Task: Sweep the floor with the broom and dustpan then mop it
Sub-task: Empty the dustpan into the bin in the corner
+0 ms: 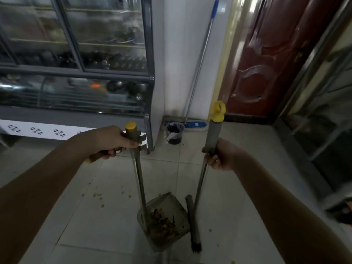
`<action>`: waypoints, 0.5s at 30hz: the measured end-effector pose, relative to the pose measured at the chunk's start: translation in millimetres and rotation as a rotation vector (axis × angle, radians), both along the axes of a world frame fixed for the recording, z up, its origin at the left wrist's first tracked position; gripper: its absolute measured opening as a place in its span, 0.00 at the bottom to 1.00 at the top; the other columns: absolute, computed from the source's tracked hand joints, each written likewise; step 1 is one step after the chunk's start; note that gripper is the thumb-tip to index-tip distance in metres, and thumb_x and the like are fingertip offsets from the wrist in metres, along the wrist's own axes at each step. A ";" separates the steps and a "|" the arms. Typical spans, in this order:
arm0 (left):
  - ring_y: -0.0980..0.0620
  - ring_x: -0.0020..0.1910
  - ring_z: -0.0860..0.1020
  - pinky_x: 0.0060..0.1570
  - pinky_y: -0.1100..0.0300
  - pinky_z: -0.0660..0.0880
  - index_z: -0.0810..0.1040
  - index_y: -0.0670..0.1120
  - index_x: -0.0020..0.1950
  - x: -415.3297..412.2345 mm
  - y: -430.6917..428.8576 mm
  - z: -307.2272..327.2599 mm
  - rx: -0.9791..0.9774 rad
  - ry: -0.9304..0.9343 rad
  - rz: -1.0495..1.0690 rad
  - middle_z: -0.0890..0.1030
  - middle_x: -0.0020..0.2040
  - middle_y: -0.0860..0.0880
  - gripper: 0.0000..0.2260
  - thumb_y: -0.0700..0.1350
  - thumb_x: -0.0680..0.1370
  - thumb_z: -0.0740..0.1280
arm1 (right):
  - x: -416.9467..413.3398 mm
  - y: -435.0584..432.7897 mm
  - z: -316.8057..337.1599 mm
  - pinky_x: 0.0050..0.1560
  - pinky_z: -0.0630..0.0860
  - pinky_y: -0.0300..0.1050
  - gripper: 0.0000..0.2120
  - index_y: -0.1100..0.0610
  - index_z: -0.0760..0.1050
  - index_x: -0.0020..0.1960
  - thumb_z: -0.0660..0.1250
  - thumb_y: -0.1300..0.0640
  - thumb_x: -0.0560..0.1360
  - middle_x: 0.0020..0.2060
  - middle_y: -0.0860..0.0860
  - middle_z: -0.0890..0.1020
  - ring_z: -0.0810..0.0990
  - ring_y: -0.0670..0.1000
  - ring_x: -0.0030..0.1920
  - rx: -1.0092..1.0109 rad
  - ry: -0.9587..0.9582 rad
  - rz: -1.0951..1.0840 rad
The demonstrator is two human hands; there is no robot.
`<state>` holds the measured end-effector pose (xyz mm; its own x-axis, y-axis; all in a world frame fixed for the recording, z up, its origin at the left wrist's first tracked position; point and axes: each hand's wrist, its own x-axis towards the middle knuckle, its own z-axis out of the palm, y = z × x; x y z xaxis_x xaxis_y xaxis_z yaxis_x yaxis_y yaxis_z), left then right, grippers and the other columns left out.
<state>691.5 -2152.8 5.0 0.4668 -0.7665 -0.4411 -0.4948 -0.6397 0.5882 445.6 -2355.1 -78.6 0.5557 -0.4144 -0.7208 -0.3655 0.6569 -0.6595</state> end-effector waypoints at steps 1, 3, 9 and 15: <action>0.53 0.15 0.65 0.17 0.65 0.64 0.69 0.42 0.27 -4.8 -12.9 1.7 -0.006 -0.014 -0.017 0.67 0.17 0.50 0.19 0.49 0.73 0.70 | -6.2 -9.7 1.2 0.15 0.62 0.29 0.10 0.57 0.66 0.38 0.53 0.56 0.77 0.24 0.53 0.69 0.65 0.45 0.15 -0.015 0.005 -0.011; 0.54 0.15 0.66 0.18 0.65 0.65 0.71 0.42 0.28 -11.6 -36.8 5.7 -0.001 -0.037 -0.055 0.68 0.17 0.51 0.18 0.49 0.74 0.69 | -17.8 -27.8 3.7 0.15 0.62 0.29 0.10 0.57 0.66 0.39 0.53 0.56 0.77 0.23 0.53 0.69 0.65 0.45 0.15 -0.030 0.015 -0.034; 0.54 0.17 0.64 0.18 0.65 0.64 0.74 0.38 0.44 -12.1 -110.8 17.6 0.013 0.002 -0.132 0.67 0.22 0.48 0.13 0.48 0.75 0.69 | -33.3 -77.4 13.4 0.16 0.63 0.29 0.12 0.57 0.67 0.38 0.52 0.54 0.77 0.21 0.53 0.71 0.65 0.44 0.15 -0.046 0.008 -0.126; 0.54 0.17 0.65 0.18 0.65 0.65 0.76 0.36 0.43 15.5 -181.3 17.1 0.022 -0.013 -0.217 0.69 0.21 0.49 0.13 0.47 0.74 0.70 | -21.5 -126.4 14.5 0.17 0.64 0.29 0.14 0.59 0.67 0.38 0.52 0.54 0.78 0.20 0.53 0.70 0.65 0.45 0.15 -0.074 0.014 -0.195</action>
